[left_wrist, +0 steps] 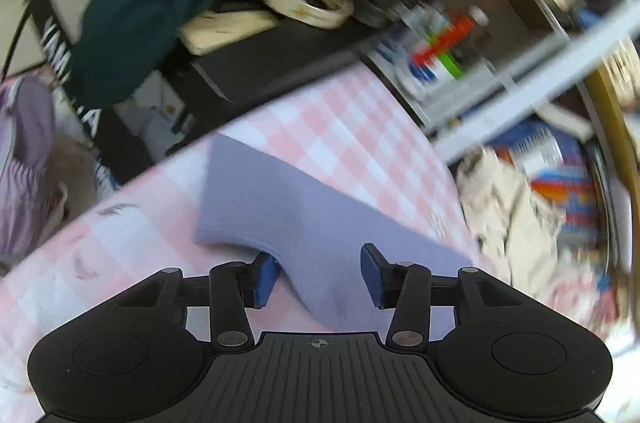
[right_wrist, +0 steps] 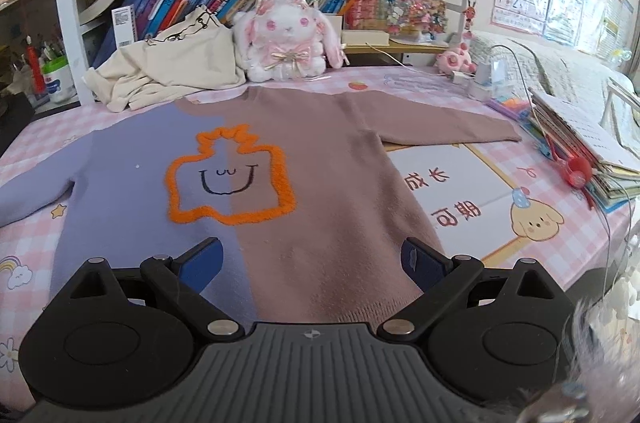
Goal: Fold clothes
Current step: 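Close the left gripper on the lavender sleeve cuff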
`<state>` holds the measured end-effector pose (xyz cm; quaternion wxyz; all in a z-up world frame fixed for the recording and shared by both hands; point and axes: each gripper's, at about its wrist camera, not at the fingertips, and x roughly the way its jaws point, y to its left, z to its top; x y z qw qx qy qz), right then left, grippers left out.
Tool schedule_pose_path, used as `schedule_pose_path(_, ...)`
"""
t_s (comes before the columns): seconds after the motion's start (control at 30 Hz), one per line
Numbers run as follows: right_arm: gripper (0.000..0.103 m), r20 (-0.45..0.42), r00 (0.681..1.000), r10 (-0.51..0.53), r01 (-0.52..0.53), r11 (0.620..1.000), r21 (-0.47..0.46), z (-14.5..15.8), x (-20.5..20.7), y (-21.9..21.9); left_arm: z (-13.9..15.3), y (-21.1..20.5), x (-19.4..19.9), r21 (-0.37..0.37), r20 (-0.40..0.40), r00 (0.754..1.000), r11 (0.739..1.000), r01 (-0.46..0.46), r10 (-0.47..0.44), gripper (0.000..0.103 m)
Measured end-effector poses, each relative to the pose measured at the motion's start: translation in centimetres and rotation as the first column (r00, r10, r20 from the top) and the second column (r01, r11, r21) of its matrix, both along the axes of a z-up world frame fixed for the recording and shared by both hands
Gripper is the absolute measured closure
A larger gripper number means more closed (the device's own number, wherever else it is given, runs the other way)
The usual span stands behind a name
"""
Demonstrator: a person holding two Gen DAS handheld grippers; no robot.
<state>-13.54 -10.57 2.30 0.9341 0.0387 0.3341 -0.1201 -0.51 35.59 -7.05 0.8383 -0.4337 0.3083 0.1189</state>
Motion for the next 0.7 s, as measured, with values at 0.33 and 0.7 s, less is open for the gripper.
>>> schedule_pose_path(0.33, 0.007, -0.069, 0.998, -0.006, 0.008, 0.999, 0.032, -1.1, -0.4, -0.6, -1.2, 2.2, -0.9, -0.154, 0.032, 0.993, 0.982, -0.11, 0.116, 0.062)
schedule_pose_path(0.7, 0.007, -0.092, 0.996, -0.003, 0.005, 1.0, 0.015, -0.8, -0.4, -0.4, -2.2, 2.8, -1.7, -0.217, 0.019, 0.981, 0.959, -0.183, 0.192, 0.087)
